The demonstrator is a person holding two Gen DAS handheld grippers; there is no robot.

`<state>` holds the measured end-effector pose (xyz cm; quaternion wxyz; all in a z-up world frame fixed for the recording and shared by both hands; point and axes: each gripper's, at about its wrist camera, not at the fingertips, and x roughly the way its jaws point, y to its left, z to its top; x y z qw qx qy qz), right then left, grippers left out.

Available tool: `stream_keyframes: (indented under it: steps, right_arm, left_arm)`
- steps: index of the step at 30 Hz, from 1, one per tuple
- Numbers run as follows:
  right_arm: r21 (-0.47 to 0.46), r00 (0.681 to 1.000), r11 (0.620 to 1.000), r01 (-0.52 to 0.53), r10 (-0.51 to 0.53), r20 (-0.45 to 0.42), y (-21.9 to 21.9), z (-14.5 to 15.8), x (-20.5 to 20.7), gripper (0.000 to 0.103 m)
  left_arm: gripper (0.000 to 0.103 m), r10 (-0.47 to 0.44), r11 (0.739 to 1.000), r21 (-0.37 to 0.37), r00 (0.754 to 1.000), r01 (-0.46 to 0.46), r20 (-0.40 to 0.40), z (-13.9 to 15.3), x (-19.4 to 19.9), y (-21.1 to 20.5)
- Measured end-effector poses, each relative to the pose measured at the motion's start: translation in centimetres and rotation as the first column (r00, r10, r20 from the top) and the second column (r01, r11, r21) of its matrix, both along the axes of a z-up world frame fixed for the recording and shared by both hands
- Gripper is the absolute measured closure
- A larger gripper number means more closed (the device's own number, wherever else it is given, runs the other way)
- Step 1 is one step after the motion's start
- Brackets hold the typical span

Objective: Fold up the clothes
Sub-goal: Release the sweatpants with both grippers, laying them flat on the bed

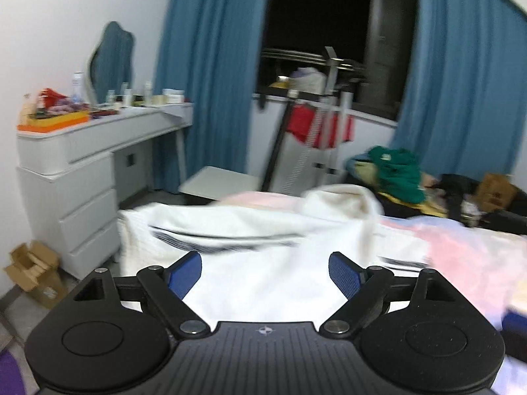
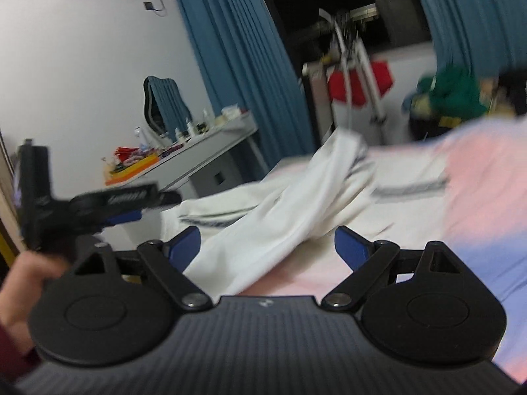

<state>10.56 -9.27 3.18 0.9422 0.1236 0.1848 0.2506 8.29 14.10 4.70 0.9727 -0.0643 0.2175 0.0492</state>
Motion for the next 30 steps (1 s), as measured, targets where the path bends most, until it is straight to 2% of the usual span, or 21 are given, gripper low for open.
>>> stream_keyframes:
  steps: [4, 7, 9, 12, 17, 20, 27, 30]
  right_arm:
    - [-0.057, 0.997, 0.996, 0.068, -0.066, 0.044, -5.6, 0.4, -0.6, 0.013]
    - [-0.072, 0.990, 0.988, 0.134, -0.130, 0.056, -8.8, -0.4, -0.4, 0.013]
    - [-0.079, 0.982, 0.981, 0.178, -0.172, 0.083, -10.0, -1.7, -0.4, 0.013]
    - [-0.048, 0.975, 0.975, 0.215, -0.211, 0.066, -11.8, -3.4, -0.4, 0.013]
    - [-0.016, 0.976, 0.975, 0.220, -0.220, 0.007, -13.1, -3.8, 0.2, 0.013]
    - [-0.008, 0.972, 0.973, 0.232, -0.232, -0.021, -13.4, -4.1, 0.6, 0.013]
    - [0.016, 0.969, 0.970, 0.244, -0.242, -0.057, -14.3, -4.2, 0.9, 0.013]
    - [0.019, 0.970, 0.970, 0.241, -0.239, -0.051, -14.2, -4.1, 0.6, 0.013]
  left_arm:
    - [0.016, -0.063, 0.997, -0.042, 0.998, 0.064, 0.026, -1.2, -1.9, -5.2]
    - [0.013, -0.119, 0.989, -0.075, 0.990, 0.124, 0.074, -3.4, -2.0, -7.4]
    - [0.013, -0.132, 0.990, -0.043, 0.990, 0.134, 0.042, -5.3, -1.6, -8.2]
    - [0.013, -0.143, 0.989, -0.021, 0.989, 0.143, 0.026, -7.0, -1.4, -8.8]
    - [0.009, -0.127, 0.991, 0.036, 0.992, 0.126, 0.021, -8.3, -1.3, -9.3]
    - [0.009, -0.121, 0.991, 0.050, 0.993, 0.121, -0.012, -9.2, -0.8, -9.5]
    - [0.009, -0.128, 0.990, 0.060, 0.991, 0.131, -0.047, -10.1, 0.4, -9.1]
    - [0.009, -0.135, 0.990, 0.036, 0.989, 0.138, -0.061, -10.6, 0.6, -9.0]
